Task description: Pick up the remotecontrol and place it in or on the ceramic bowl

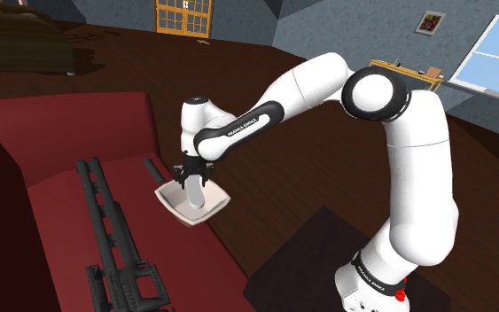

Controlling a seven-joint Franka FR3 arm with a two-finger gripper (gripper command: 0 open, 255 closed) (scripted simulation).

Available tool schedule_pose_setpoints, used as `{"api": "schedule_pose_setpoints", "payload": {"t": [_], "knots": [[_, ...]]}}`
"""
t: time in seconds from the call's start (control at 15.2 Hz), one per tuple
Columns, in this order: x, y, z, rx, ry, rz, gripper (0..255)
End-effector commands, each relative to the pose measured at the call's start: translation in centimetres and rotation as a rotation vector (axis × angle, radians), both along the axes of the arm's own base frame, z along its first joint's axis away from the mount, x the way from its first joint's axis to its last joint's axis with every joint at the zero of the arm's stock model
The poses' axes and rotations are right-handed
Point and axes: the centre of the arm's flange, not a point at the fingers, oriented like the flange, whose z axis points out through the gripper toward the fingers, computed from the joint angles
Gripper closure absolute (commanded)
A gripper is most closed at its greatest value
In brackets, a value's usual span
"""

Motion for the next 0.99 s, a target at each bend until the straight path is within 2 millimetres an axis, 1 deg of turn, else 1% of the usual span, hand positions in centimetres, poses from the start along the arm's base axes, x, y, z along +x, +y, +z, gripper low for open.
{"api": "schedule_pose_setpoints", "payload": {"t": [0.0, 0.2, 0.73, 0.79, 0.92], "knots": [[0.0, -0.1, -1.0, 0.000, -0.001, 0.000, 255], [0.0, -0.1, -2.5, 0.000, -0.001, 0.000, 255], [0.0, -0.1, -2.5, 0.000, -0.001, 0.000, 255], [0.0, -0.1, -2.5, 0.000, -0.001, 0.000, 0], [0.0, -0.1, -2.5, 0.000, -0.001, 0.000, 0]]}}
